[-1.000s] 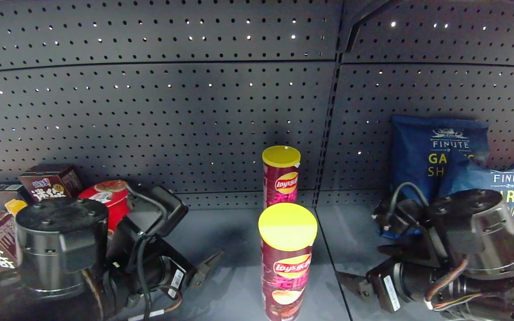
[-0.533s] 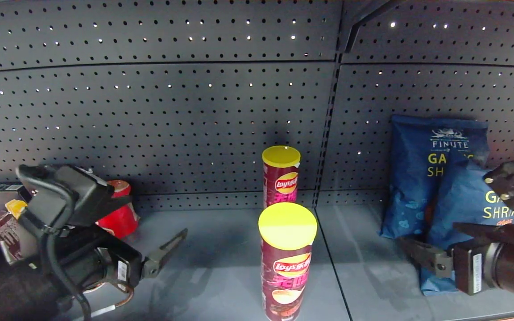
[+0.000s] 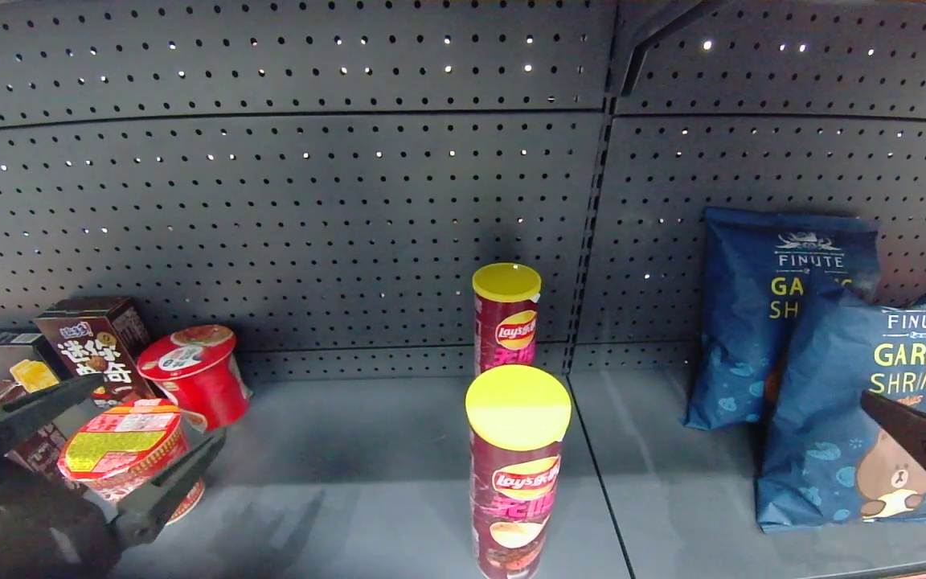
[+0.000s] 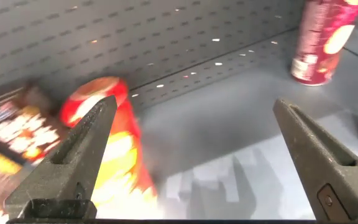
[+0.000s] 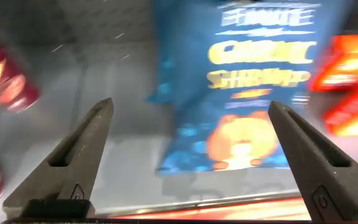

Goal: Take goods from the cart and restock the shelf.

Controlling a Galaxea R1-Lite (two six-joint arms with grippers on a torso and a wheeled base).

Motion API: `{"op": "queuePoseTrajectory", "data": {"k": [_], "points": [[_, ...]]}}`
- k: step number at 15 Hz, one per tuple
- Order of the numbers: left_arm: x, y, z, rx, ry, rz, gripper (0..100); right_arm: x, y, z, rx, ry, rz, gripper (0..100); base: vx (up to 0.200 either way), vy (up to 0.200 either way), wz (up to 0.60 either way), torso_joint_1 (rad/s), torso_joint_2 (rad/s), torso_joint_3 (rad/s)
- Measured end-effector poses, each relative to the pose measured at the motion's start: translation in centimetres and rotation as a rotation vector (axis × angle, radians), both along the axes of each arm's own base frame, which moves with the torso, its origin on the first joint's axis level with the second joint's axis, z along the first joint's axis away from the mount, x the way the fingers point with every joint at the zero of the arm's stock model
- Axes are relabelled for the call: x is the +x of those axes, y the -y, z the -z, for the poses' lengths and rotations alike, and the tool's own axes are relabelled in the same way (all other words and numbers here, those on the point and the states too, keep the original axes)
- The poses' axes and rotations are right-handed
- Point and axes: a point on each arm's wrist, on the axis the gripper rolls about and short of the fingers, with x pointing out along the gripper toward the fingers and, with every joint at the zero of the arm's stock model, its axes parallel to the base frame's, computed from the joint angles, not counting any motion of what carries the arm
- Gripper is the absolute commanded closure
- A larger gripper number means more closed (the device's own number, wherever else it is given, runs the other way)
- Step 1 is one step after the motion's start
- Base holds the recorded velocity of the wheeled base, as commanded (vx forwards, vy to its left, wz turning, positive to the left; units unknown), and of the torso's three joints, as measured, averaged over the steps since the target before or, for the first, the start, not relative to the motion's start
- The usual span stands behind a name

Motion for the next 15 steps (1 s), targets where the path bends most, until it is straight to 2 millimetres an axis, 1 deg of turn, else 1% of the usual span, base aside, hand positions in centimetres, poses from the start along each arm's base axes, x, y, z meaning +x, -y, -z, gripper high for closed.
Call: {"op": "queuePoseTrajectory", "data": {"k": [3,5,7,8,10,12,14,15], "points": [[-2.3,-1.7,0.7,-0.025,0.055,-0.072,0,-0.7,1.0,-0.2,-0.011,0.049,0.135,0,0.000,0.000,0.00,0.000,0.00,0.000],[-4.1,-2.5,1.9,-0.031,0.077,-0.104,0,-1.3,2.1,0.7,-0.033,0.046,0.217,0,0.000,0.000,0.00,0.000,0.00,0.000],[-5.7,-3.1,3.0,-0.027,0.075,-0.131,0,-2.0,3.7,1.9,-0.066,0.019,0.321,0,0.000,0.000,0.00,0.000,0.00,0.000],[-6.5,-3.4,3.5,-0.023,0.070,-0.148,0,-2.7,4.8,2.5,-0.080,0.006,0.389,0,0.000,0.000,0.00,0.000,0.00,0.000],[-8.1,-4.0,4.4,-0.018,0.060,-0.171,0,-4.5,6.4,3.6,-0.108,-0.027,0.505,0,0.000,0.000,0.00,0.000,0.00,0.000],[-9.8,-4.4,5.6,-0.014,0.048,-0.184,0,-7.2,7.8,4.7,-0.121,-0.051,0.609,0,0.000,0.000,0.00,0.000,0.00,0.000],[-11.3,-4.9,7.0,-0.007,0.034,-0.210,0,-10.0,8.7,6.1,-0.101,-0.034,0.684,0,0.000,0.000,0.00,0.000,0.00,0.000],[-11.7,-5.0,7.3,-0.013,0.054,-0.238,0,-11.2,8.9,7.0,-0.084,-0.010,0.723,0,0.000,0.000,0.00,0.000,0.00,0.000]]}}
